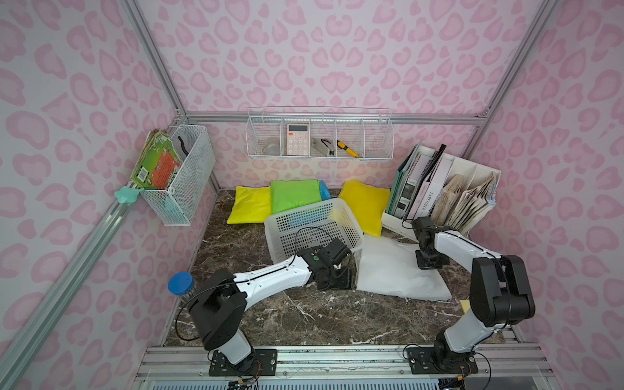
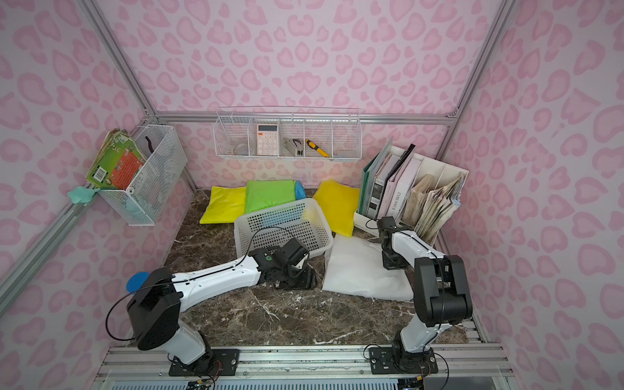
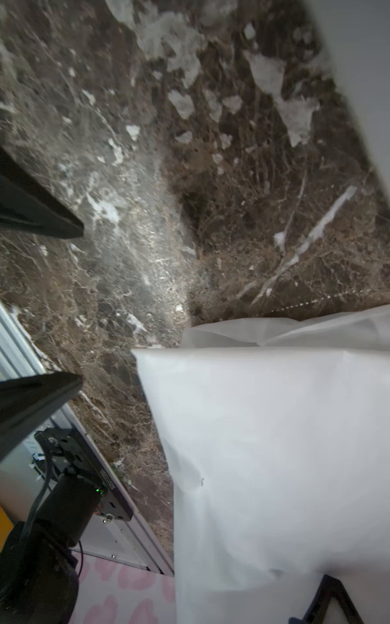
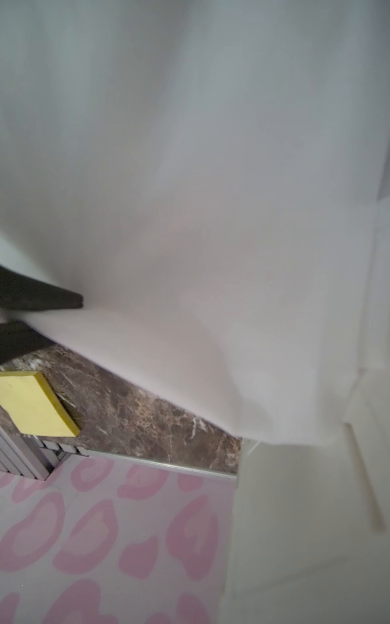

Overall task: Put the folded raincoat in the basket
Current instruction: Pick up the raincoat from the center of the board.

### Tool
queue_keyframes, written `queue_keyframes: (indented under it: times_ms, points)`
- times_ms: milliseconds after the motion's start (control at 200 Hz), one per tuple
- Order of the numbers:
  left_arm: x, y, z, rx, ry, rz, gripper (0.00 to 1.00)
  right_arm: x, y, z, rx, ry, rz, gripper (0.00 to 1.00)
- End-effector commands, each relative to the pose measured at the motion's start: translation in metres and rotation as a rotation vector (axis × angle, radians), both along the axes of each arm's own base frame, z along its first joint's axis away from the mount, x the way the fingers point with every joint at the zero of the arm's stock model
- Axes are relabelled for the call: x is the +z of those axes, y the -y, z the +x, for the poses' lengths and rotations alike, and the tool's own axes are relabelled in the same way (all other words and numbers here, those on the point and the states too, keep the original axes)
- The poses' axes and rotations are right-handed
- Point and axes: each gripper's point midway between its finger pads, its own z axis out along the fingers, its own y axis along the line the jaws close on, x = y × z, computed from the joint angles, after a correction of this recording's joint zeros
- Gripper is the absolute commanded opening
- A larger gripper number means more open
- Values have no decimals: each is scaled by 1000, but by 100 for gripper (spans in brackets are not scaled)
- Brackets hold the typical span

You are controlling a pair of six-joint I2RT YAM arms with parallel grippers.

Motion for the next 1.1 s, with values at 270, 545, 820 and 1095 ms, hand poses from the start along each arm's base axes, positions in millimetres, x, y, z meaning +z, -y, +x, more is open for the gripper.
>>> queue_keyframes:
  times_ms: [270,545,820,1095]
  points:
    - [-20,55,31,4,42,-88,68,3,14,8,24,20,-70,0]
    - [-53,61,44,51,3,-15,66,3,10,8,24,28,-35,0]
    - [-71,63,42,54,-25,0,57,2,6,10,29,30,-10,0]
    - [-76,83,41,27,-61,-66,17,3,3,10,32,36,3,0]
